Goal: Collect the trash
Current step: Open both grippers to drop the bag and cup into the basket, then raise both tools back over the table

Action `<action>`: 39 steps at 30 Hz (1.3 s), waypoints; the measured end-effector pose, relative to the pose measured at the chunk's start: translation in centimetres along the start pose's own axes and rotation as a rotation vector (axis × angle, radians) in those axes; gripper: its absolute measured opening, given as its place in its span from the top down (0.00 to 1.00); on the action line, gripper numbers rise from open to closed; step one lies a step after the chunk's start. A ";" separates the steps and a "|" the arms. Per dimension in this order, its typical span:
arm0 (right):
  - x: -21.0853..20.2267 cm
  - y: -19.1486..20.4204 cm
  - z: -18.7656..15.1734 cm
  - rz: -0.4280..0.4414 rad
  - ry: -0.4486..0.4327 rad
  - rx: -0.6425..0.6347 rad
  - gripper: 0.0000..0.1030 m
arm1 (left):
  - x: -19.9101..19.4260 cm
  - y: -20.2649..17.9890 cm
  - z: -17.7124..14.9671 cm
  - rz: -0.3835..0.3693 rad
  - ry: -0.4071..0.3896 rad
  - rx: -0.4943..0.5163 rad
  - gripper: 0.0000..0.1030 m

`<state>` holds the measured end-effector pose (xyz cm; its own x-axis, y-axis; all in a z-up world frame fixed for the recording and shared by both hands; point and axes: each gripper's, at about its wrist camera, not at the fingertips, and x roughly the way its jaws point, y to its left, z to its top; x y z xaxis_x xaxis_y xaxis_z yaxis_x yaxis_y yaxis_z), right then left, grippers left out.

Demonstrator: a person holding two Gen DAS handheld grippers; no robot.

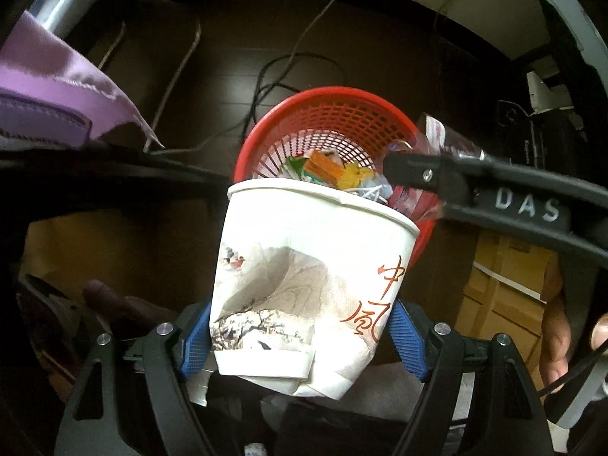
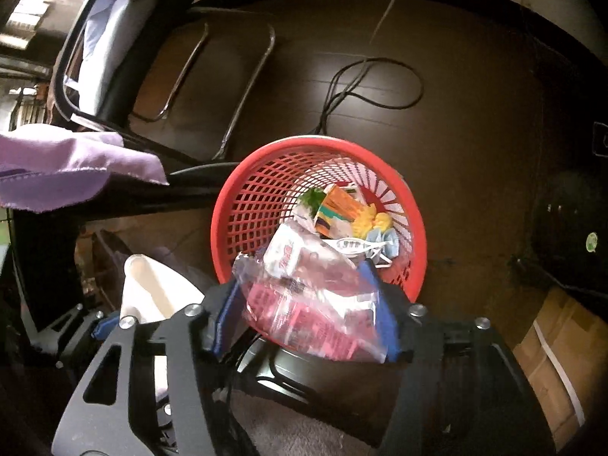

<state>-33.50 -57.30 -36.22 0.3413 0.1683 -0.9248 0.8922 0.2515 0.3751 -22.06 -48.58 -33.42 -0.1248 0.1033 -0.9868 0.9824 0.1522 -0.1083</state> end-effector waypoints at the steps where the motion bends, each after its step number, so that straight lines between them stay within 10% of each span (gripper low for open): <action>1: -0.2 0.0 0.0 0.000 -0.002 -0.001 0.41 | -0.1 0.1 0.0 -0.008 0.002 -0.006 0.22; 26: -7.7 3.1 -1.6 -0.001 -0.114 -0.056 0.30 | -7.9 0.4 -2.9 -0.095 -0.161 -0.004 0.08; 39: -18.2 10.2 -4.1 -0.120 -0.408 -0.214 0.23 | -18.0 -1.5 -9.2 0.114 -0.535 0.020 0.08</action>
<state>-31.81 -53.86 -15.33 0.3661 -0.2510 -0.8961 0.8659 0.4446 0.2293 -22.58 -41.60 -14.40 0.0658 -0.3969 -0.9155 0.9887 0.1501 0.0060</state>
